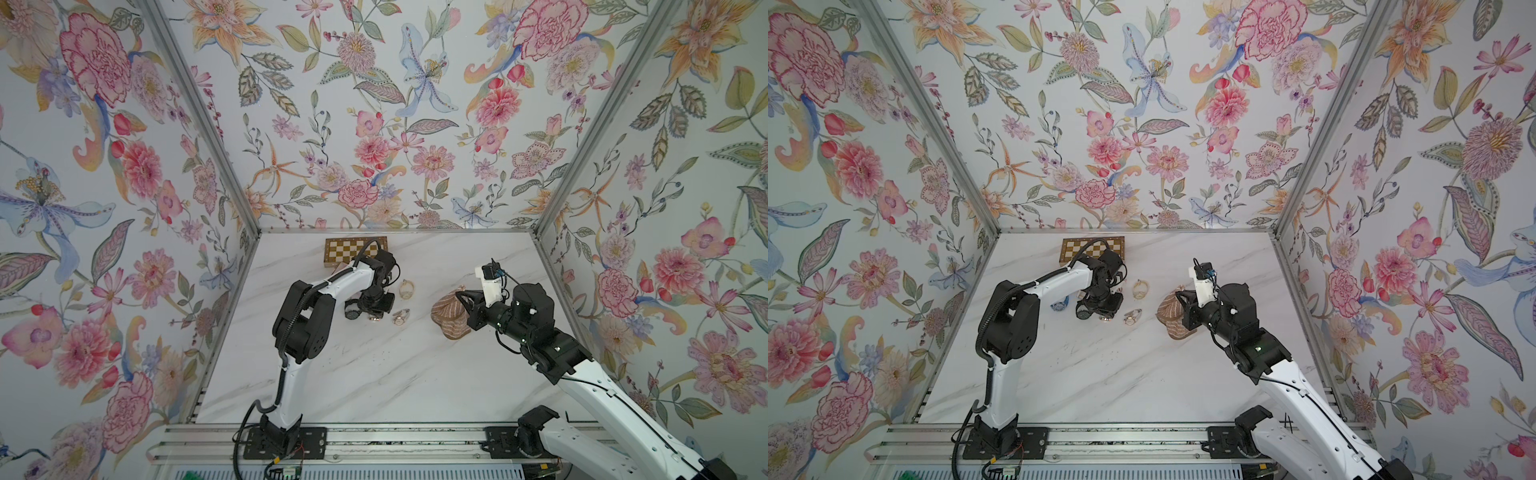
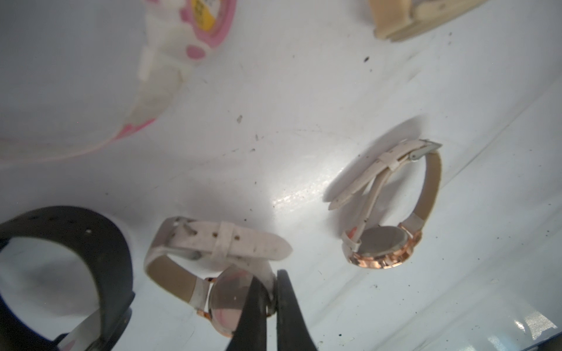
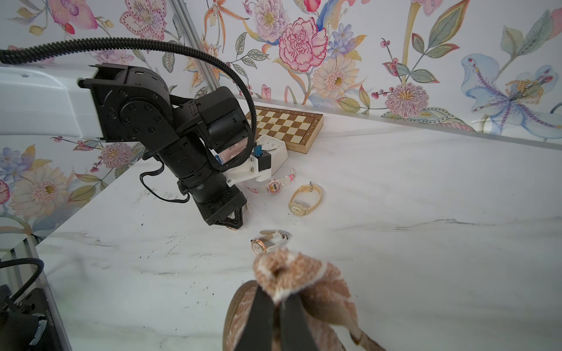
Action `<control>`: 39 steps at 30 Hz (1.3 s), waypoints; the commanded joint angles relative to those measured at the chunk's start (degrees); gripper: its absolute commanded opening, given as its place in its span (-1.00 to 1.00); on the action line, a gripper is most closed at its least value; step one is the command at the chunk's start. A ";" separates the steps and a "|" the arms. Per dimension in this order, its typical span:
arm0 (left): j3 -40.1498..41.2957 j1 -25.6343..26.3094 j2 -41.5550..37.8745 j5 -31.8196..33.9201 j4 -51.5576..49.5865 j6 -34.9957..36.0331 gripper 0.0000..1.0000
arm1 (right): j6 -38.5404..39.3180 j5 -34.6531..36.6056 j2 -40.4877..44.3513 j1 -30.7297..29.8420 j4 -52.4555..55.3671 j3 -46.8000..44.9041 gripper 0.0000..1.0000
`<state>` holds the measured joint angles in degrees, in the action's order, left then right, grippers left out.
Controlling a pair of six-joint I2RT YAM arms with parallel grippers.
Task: Wipe the watch dial
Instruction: Place the watch at the center of the board, then place the cleaning item at the center of the board.
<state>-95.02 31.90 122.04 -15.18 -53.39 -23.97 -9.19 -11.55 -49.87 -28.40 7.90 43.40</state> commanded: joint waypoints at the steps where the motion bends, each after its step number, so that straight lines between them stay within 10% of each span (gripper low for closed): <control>1: -1.54 0.36 1.37 -0.90 -1.72 1.40 -0.66 | 0.84 -0.48 0.19 -0.34 -1.55 -0.15 -1.00; 19: -0.68 0.47 -0.11 -1.83 0.68 1.38 -0.20 | -0.09 -1.82 -0.94 -0.43 -1.05 1.08 -1.00; 39: -4.39 0.55 0.40 -2.91 4.32 0.84 -0.15 | -0.21 -2.03 -0.75 -0.34 -1.13 1.08 -1.00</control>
<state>-98.39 31.90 122.10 -17.61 -49.82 -22.94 -9.26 -13.06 -50.78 -28.47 7.92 43.40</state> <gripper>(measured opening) 0.424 0.049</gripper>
